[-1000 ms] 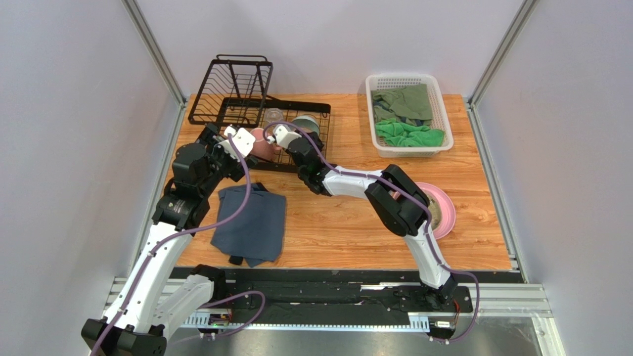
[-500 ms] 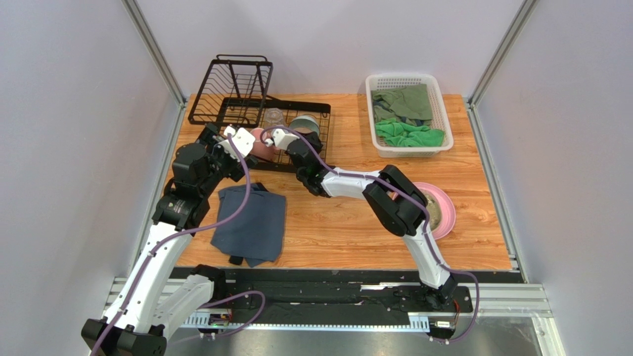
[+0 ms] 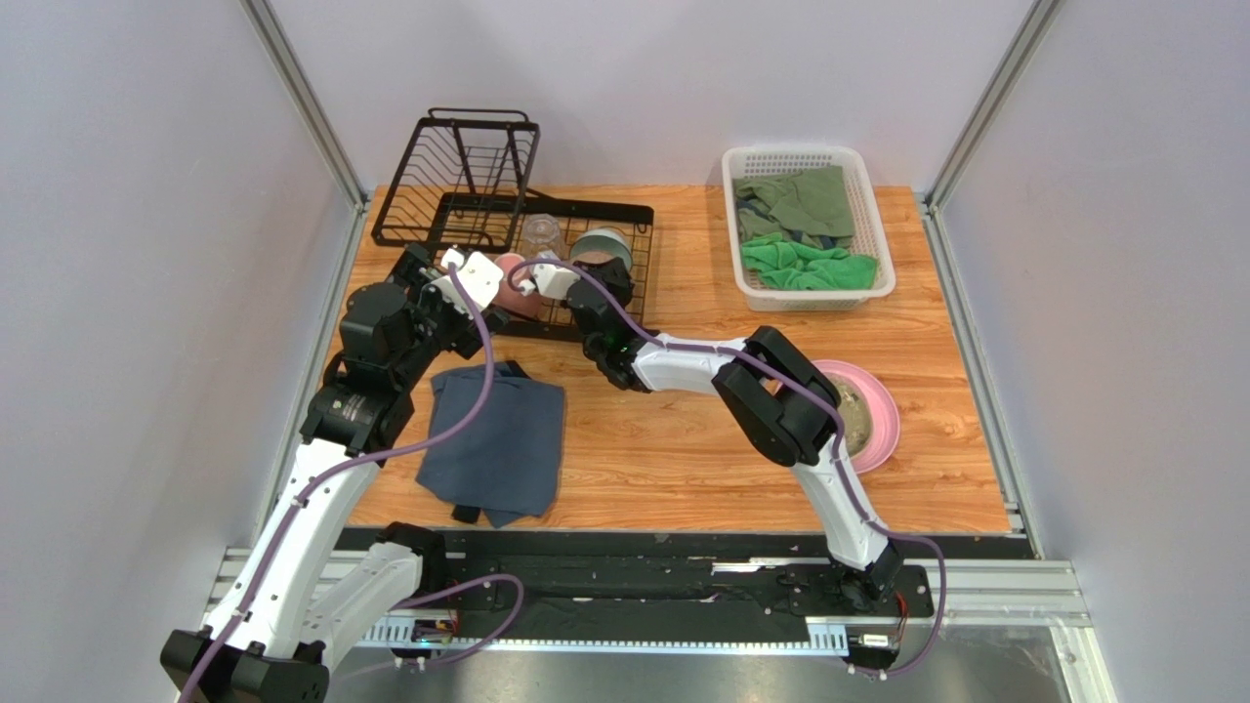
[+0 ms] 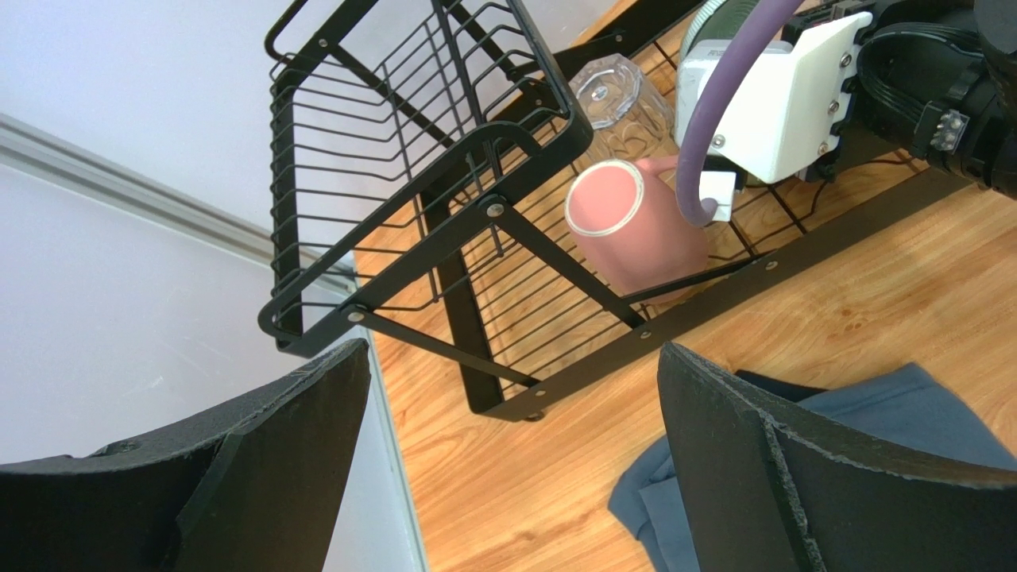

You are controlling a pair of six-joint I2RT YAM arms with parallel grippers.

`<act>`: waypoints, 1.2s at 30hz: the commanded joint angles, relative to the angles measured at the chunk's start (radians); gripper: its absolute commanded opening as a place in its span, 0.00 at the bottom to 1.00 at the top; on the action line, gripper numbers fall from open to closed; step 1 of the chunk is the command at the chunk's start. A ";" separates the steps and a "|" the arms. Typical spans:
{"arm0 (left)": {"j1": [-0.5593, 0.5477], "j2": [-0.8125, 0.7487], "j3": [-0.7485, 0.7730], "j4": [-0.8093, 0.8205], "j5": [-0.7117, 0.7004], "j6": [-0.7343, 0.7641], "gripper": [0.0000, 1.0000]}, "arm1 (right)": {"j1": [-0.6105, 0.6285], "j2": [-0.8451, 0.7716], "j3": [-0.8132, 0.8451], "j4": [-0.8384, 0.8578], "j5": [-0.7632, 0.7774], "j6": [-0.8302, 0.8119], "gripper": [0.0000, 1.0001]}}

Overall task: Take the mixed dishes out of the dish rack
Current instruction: Pick up the bowl from the dish rack.

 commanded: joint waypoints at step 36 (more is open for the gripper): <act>0.004 -0.049 0.027 0.012 -0.003 -0.027 0.98 | 0.010 -0.285 -0.011 0.000 0.070 0.162 0.00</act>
